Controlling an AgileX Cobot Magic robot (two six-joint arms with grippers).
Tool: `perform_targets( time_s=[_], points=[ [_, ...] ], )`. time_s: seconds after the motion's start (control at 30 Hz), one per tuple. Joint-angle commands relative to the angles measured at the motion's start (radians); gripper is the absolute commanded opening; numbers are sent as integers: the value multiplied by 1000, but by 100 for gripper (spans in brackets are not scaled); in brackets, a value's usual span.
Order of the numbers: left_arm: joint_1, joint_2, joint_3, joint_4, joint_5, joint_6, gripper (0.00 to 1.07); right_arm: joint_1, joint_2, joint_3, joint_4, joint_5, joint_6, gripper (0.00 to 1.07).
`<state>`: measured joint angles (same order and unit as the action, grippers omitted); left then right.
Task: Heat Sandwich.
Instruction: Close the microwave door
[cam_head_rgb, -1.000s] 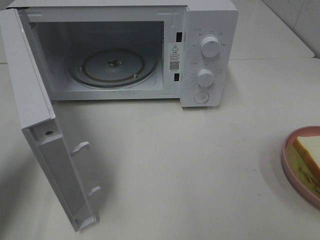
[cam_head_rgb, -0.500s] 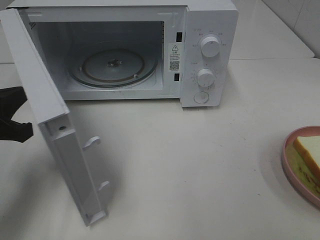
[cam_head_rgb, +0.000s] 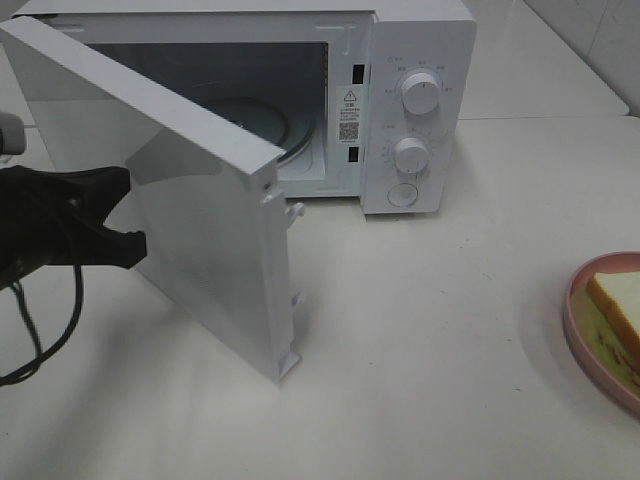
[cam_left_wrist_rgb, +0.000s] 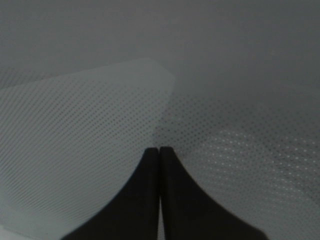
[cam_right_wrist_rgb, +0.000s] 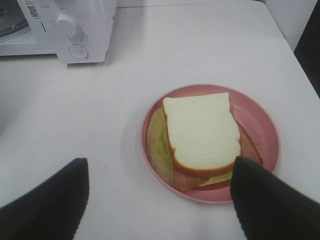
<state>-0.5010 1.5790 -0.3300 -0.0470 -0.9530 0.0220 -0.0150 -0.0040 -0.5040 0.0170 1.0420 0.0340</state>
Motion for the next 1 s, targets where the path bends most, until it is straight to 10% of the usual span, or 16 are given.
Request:
perform_targets(
  time_s=[0.03,1.0],
  points=[
    [-78,46,-76,-135,-12,47,0,-7,-27,1,-1,-3,-6,75],
    [-214,346,-619,-425,214,279,0,-7,-27,1,-1,-3,-6,75]
  ],
)
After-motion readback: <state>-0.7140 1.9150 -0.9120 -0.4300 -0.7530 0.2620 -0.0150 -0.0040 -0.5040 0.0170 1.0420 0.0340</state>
